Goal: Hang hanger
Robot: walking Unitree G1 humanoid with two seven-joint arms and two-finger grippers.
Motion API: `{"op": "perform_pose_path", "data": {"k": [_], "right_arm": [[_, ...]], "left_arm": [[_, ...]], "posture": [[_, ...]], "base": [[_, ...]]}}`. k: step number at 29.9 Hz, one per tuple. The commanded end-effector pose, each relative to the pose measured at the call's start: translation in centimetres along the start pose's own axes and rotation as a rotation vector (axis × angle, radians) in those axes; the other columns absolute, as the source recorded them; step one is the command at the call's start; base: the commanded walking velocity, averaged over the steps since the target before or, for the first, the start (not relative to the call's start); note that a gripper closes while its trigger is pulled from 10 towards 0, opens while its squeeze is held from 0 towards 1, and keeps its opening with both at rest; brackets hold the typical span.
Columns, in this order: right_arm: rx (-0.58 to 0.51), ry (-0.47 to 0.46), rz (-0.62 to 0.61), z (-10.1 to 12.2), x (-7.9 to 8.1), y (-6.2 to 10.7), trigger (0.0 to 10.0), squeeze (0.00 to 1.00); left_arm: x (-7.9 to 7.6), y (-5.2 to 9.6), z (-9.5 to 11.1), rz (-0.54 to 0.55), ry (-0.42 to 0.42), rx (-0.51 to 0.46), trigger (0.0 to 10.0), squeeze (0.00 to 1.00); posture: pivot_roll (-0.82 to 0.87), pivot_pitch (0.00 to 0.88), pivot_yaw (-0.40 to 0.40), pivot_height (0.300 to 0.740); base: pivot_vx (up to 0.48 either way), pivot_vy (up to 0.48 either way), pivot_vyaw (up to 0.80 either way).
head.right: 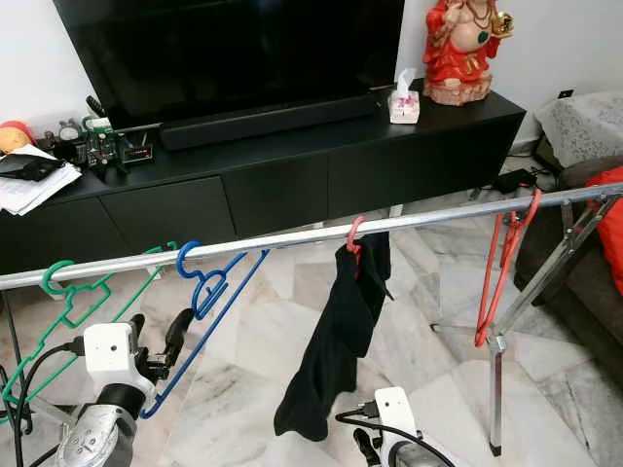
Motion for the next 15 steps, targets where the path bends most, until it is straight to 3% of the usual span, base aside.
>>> {"op": "perform_pose_path", "data": {"k": [1, 4, 15], "right_arm": [[0.000, -0.009, 0.003, -0.23, 0.27, -0.03, 10.0, 0.00], [0.000, -0.010, 0.003, -0.24, 0.28, -0.03, 10.0, 0.00], [0.000, -0.014, 0.000, -0.46, 0.37, -0.02, 10.0, 0.00]], "left_arm": [[-0.02, -0.09, 0.23, 0.000, 0.002, -0.014, 10.0, 0.00], [-0.04, -0.10, 0.22, -0.001, 0.003, -0.014, 10.0, 0.00], [-0.33, -0.25, 0.20, -0.022, 0.001, -0.016, 10.0, 0.00]], "posture": [[-0.12, 0.000, 0.057, 0.740], [-0.12, 0.000, 0.057, 0.740], [-0.13, 0.000, 0.069, 0.740]], "base": [[0.000, 0.000, 0.00], [0.000, 0.000, 0.00], [-0.281, 0.000, 0.00]]}}
Point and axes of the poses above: a point about 5 cm out from each wrist's last joint towards the gripper, its own y axis pointing back from the gripper into the wrist, its own z axis along the axis of the wrist's last joint, x = y × z, the point moved 1 cm from there along -y, pointing out of the wrist towards the gripper, and after that the axes turned 3 degrees about -y, right-handed, at the moved point
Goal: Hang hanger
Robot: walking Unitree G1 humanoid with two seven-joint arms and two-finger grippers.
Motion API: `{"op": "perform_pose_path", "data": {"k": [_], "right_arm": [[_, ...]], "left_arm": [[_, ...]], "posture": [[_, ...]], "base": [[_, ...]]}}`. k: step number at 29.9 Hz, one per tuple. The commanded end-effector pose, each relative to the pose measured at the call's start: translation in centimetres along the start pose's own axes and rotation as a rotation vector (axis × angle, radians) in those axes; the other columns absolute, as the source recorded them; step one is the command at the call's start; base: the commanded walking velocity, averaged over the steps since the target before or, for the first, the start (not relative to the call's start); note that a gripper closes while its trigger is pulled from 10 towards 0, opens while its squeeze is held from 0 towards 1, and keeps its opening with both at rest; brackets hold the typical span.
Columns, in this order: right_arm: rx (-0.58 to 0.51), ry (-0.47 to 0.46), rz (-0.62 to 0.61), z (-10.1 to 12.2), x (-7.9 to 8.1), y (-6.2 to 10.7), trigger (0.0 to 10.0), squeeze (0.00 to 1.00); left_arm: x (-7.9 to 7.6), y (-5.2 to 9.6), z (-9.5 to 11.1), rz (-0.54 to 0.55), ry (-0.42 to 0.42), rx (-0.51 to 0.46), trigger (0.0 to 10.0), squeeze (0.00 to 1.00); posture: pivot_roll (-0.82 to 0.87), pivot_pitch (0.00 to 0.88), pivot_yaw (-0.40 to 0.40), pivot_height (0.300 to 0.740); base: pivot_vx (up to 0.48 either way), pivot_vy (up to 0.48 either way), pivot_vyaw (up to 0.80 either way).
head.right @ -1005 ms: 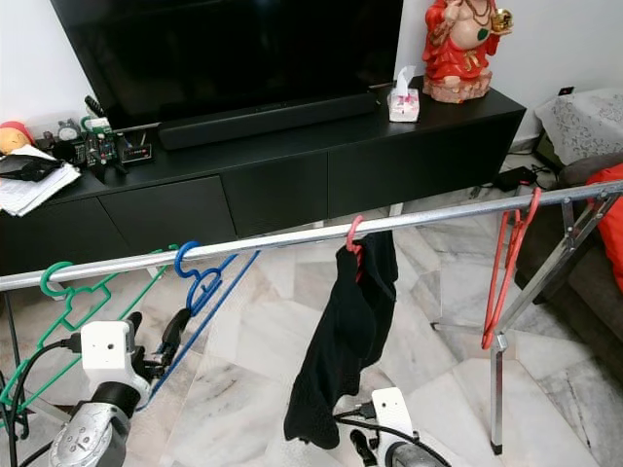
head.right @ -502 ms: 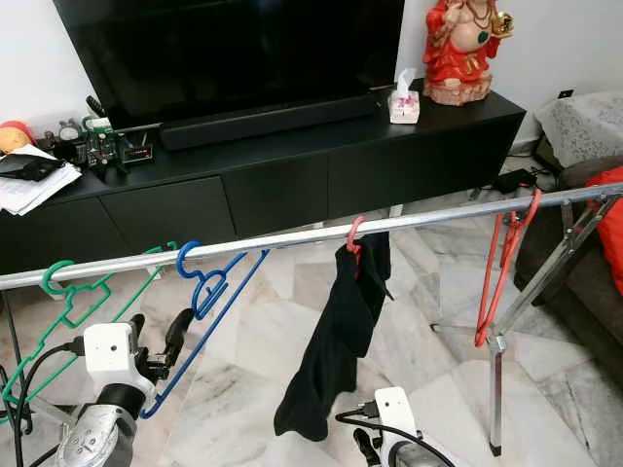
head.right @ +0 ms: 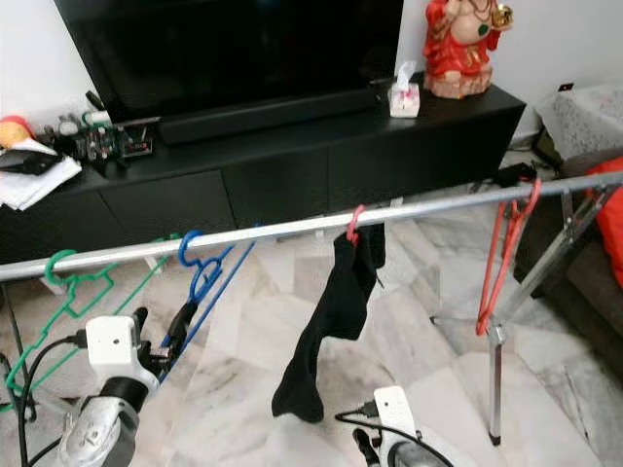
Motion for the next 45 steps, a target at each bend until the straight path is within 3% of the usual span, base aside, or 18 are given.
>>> {"op": "perform_pose_path", "data": {"k": [1, 28, 33, 38, 45], "right_arm": [[0.001, -0.013, 0.002, -0.4, 0.3, 0.0, 10.0, 0.00], [-0.001, -0.020, 0.003, -0.4, 0.4, 0.0, 10.0, 0.00], [-0.002, -0.020, 0.002, -0.3, 0.4, 0.0, 10.0, 0.00], [-0.005, -0.022, 0.001, -0.2, 0.4, 0.0, 10.0, 0.00], [-0.008, -0.023, 0.000, 0.0, 0.4, -0.1, 10.0, 0.00]], "left_arm": [[0.0, 0.2, -0.3, -0.004, 0.001, 0.005, 10.0, 0.00], [-0.1, 0.4, -0.7, -0.009, -0.002, 0.016, 10.0, 0.00], [1.2, 0.2, -3.5, 0.035, -0.041, 0.144, 10.0, 0.00], [1.9, -0.1, -5.1, 0.027, -0.062, 0.218, 10.0, 0.00], [2.9, -0.4, -10.5, -0.040, -0.136, 0.478, 10.0, 0.00]], "posture": [[-0.13, 0.000, 0.069, 0.740], [-0.12, 0.000, 0.071, 0.740], [-0.11, 0.000, 0.063, 0.740], [-0.10, 0.000, 0.059, 0.740], [-0.10, 0.000, 0.057, 0.740]], "base": [[-0.285, 0.000, 0.00], [-0.296, 0.000, 0.00], [0.000, 0.000, 0.00], [0.000, 0.000, 0.00], [0.000, 0.000, 0.00]]}}
Point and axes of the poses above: a point about 5 cm out from each wrist's last joint towards the gripper, its own y axis pointing back from the gripper into the wrist, its own z axis along the axis of the wrist's last joint, x = y × z, the point moved 1 cm from there along -y, pointing out of the wrist towards the gripper, and after that the axes turned 3 degrees about -y, right-handed, at the moved point
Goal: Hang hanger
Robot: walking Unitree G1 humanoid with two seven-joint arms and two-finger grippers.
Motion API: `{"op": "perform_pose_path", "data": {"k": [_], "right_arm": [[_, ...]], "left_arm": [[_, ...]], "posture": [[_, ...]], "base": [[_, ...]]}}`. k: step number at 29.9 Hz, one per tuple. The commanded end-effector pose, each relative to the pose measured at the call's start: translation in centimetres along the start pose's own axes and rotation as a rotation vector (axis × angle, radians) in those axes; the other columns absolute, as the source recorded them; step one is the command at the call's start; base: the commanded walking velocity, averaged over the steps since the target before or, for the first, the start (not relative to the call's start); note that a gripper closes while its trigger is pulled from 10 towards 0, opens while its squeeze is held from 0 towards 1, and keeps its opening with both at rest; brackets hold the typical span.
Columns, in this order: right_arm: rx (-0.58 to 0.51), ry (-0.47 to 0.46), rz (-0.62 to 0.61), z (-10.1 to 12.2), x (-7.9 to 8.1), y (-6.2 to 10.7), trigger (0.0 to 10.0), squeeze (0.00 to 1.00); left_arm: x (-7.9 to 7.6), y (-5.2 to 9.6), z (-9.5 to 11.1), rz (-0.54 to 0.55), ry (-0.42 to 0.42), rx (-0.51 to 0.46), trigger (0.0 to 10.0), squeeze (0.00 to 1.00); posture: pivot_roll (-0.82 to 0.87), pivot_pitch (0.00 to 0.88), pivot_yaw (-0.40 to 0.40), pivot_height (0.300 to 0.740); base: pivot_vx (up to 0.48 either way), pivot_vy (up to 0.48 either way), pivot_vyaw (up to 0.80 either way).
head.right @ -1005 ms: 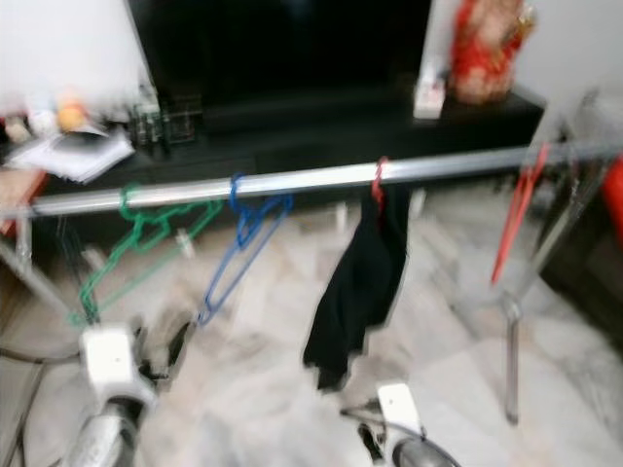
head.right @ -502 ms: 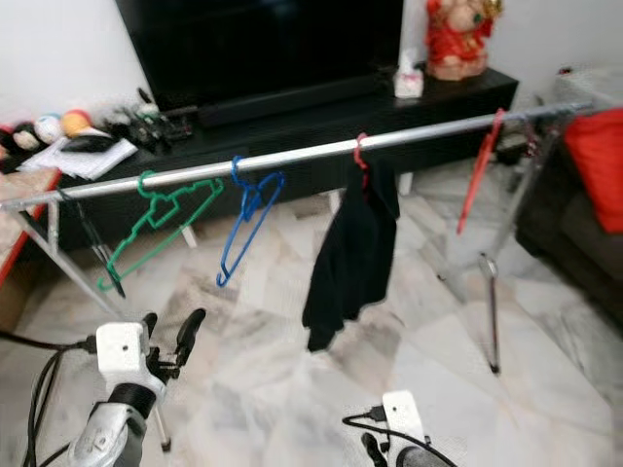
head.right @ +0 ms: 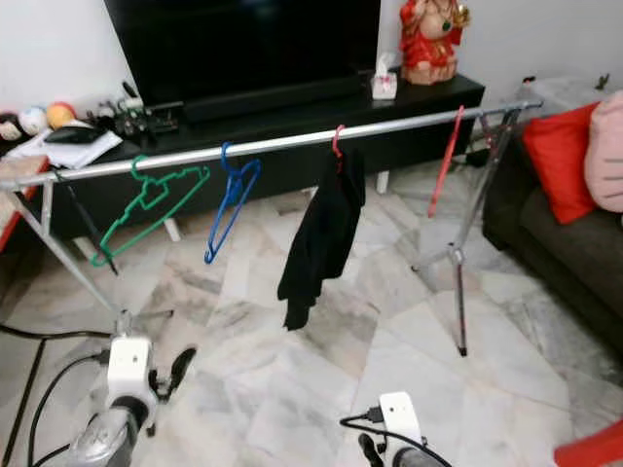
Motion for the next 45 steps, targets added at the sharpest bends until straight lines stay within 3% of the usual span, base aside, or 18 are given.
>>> {"op": "perform_pose_path", "data": {"k": [1, 6, 7, 8, 9, 10, 11, 12, 16, 18, 26, 45], "right_arm": [[-0.009, -0.006, 0.008, 0.4, 0.4, -0.1, 10.0, 0.00], [-0.014, -0.018, 0.007, 0.4, 0.4, -0.1, 10.0, 0.00], [-0.014, -0.018, 0.006, 0.4, 0.4, -0.1, 10.0, 0.00], [-0.013, -0.025, 0.002, 0.4, 0.4, -0.1, 10.0, 0.00], [-0.013, -0.025, 0.002, 0.4, 0.4, -0.1, 10.0, 0.00], [-0.013, -0.029, 0.001, 0.4, 0.4, -0.1, 10.0, 0.00], [-0.006, -0.016, -0.003, 0.4, 0.4, -0.1, 10.0, 0.00], [-0.003, -0.011, -0.002, 0.4, 0.4, -0.1, 10.0, 0.00], [0.000, -0.008, 0.000, 0.3, 0.4, -0.1, 10.0, 0.00], [-0.006, -0.018, 0.002, 0.4, 0.5, -0.1, 10.0, 0.00], [-0.003, -0.014, -0.004, 0.4, 0.4, -0.1, 10.0, 0.00], [-0.004, -0.012, -0.005, 0.6, 0.5, -0.2, 10.0, 0.00]], "left_arm": [[-0.1, -0.6, -1.7, -0.012, -0.036, 0.083, 10.0, 0.00], [0.8, -0.7, -4.3, 0.058, 0.018, 0.208, 10.0, 0.00], [1.6, -0.6, -4.7, 0.104, 0.074, 0.227, 10.0, 0.00], [3.0, -0.5, -5.1, 0.199, 0.202, 0.245, 10.0, 0.00], [3.0, -0.5, -5.1, 0.199, 0.202, 0.245, 10.0, 0.00], [3.6, -0.3, -5.2, 0.236, 0.253, 0.250, 10.0, 0.00], [3.8, -0.1, -5.8, 0.231, 0.247, 0.286, 10.0, 0.00], [3.4, 0.2, -6.7, 0.196, 0.183, 0.331, 10.0, 0.00], [2.9, 0.6, -7.8, 0.147, 0.095, 0.387, 10.0, 0.00], [3.0, 1.6, -9.2, 0.171, 0.118, 0.447, 10.0, 0.00], [2.6, 2.6, -10.6, 0.199, 0.149, 0.476, 10.0, 0.00], [2.8, 1.7, -9.4, 0.181, 0.069, 0.433, 10.0, 0.00]], "posture": [[-0.10, 0.000, 0.056, 0.740], [-0.11, 0.000, 0.060, 0.740], [-0.12, 0.000, 0.060, 0.740], [-0.12, 0.000, 0.056, 0.740], [-0.12, 0.000, 0.056, 0.740], [-0.11, 0.000, 0.055, 0.740], [-0.10, 0.000, 0.055, 0.740], [-0.10, 0.000, 0.055, 0.740], [-0.11, 0.000, 0.059, 0.740], [-0.11, 0.000, 0.063, 0.740], [-0.11, 0.000, 0.059, 0.740], [-0.11, 0.000, 0.061, 0.740]], "base": [[0.000, 0.000, 0.00], [0.000, 0.000, 0.00], [0.000, 0.000, 0.00], [0.000, 0.000, 0.00], [0.000, 0.000, 0.00], [0.000, 0.000, 0.00], [0.000, 0.000, -0.75], [0.000, 0.000, -0.78], [0.000, 0.000, -0.78], [0.000, 0.000, -0.74], [0.000, 0.000, -0.74], [0.000, -0.165, -0.74]]}}
Point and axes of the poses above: a point about 5 cm out from each wrist's last joint towards the gripper, its own y axis pointing back from the gripper into the wrist, its own z axis along the axis of the wrist's last joint, x = y × z, the point moved 1 cm from there along -y, pointing out of the wrist towards the gripper, and after that the axes turned 3 degrees about -y, right-handed, at the moved point
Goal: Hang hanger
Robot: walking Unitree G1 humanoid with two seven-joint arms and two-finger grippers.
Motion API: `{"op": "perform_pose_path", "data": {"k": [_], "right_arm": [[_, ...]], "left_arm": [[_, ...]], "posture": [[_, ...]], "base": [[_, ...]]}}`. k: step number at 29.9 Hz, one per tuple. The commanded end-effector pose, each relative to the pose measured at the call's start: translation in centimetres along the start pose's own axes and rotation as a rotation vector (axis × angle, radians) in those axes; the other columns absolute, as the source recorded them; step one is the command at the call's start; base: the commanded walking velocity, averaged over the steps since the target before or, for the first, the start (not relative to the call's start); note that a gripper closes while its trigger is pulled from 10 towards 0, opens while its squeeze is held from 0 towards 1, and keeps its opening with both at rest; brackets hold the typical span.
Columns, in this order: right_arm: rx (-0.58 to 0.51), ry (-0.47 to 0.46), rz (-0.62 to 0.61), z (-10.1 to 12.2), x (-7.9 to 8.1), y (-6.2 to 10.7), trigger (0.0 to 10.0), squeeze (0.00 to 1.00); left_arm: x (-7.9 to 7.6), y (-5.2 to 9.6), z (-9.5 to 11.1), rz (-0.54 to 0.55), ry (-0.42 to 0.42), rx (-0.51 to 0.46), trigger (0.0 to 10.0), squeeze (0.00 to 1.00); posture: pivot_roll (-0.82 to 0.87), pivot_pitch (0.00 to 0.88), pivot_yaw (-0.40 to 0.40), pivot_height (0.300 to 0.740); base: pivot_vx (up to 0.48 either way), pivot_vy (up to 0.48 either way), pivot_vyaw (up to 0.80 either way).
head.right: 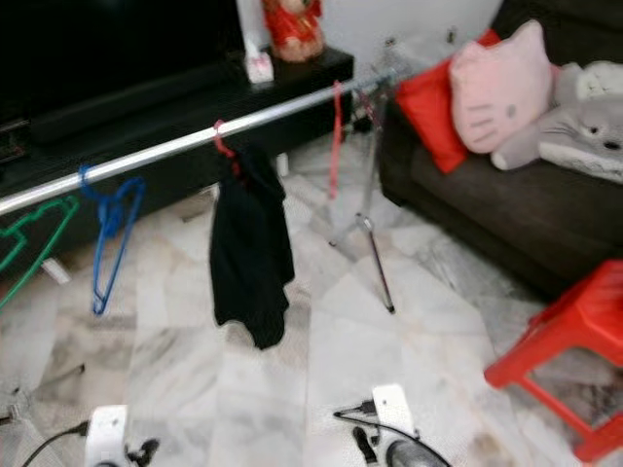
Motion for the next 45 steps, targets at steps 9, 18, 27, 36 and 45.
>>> {"op": "perform_pose_path", "data": {"k": [9, 18, 27, 36, 45], "right_arm": [[0.009, -0.008, 0.011, -0.3, 0.6, -0.1, 10.0, 0.00], [0.008, -0.008, 0.008, -0.3, 0.5, -0.1, 10.0, 0.00], [0.011, -0.006, 0.010, -0.5, 0.6, 0.0, 10.0, 0.00], [0.012, -0.006, 0.013, -0.5, 0.6, 0.0, 10.0, 0.00], [-0.008, -0.029, 0.010, -0.4, 0.7, 0.0, 10.0, 0.00]], "left_arm": [[0.6, 0.3, -0.8, 0.005, -0.055, 0.008, 10.0, 0.00], [0.4, 0.2, -0.4, -0.004, -0.069, -0.013, 10.0, 0.00], [0.4, 0.2, -0.2, -0.005, -0.061, -0.022, 10.0, 0.00], [0.2, 0.2, -0.2, -0.006, -0.055, -0.028, 10.0, 0.00], [0.0, 0.1, 0.1, -0.026, -0.030, -0.043, 10.0, 0.00]], "posture": [[-0.11, 0.000, 0.061, 0.740], [-0.11, 0.000, 0.062, 0.740], [-0.11, 0.000, 0.064, 0.740], [-0.11, 0.000, 0.066, 0.740], [-0.11, 0.000, 0.065, 0.740]], "base": [[0.000, -0.068, -0.74], [0.000, -0.172, -0.74], [0.000, -0.089, -0.74], [0.000, -0.213, -0.74], [0.000, 0.000, -0.48]]}}
Point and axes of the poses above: a point about 5 cm out from each wrist's last joint towards the gripper, its own y axis pointing back from the gripper into the wrist, its own z axis along the axis of the wrist's last joint, x = y × z, the point moved 1 cm from there along -y, pointing out of the wrist towards the gripper, and after that the axes turned 3 degrees about -y, right-handed, at the moved point
